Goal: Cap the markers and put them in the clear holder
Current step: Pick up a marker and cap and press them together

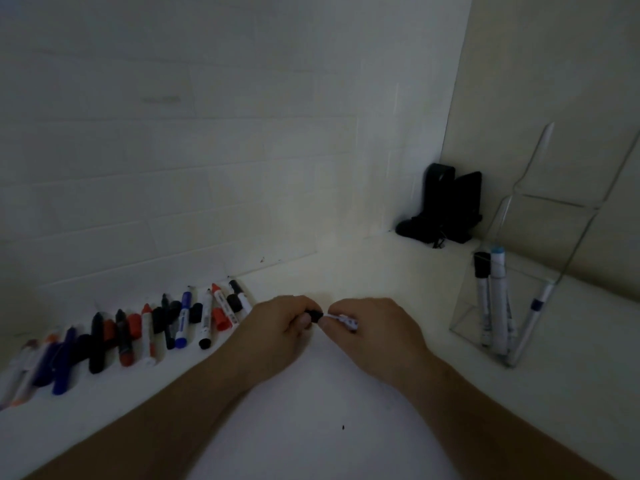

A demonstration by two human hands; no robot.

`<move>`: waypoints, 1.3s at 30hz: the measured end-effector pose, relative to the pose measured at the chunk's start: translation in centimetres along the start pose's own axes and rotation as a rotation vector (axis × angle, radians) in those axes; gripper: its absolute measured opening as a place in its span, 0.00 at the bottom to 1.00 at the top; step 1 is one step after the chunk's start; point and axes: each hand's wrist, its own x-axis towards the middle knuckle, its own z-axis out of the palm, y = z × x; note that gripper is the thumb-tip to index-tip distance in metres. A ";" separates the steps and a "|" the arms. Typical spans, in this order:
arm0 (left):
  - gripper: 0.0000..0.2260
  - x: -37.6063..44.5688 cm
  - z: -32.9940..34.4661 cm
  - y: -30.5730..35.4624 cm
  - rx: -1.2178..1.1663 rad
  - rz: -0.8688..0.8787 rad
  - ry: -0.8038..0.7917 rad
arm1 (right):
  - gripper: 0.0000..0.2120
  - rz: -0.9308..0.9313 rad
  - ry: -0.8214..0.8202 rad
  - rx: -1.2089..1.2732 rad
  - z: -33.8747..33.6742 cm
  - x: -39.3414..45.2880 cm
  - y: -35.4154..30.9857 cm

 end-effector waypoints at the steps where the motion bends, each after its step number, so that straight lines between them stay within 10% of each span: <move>1: 0.11 0.0 -0.2 -0.1 -0.006 0.013 -0.019 | 0.23 -0.005 -0.006 0.011 0.1 0.0 0.0; 23: 0.10 -0.4 -0.4 -0.9 -0.107 0.020 -0.026 | 0.15 -0.147 0.049 -0.055 -0.4 -0.7 -0.6; 30: 0.09 -0.7 -0.1 -0.7 -0.184 -0.081 0.104 | 0.21 -0.185 0.021 -0.518 -1.3 -0.6 -2.9; 39: 0.12 -1.6 -0.2 0.0 -0.148 0.103 0.032 | 0.08 -0.045 0.141 -0.119 -9.6 -1.0 -3.5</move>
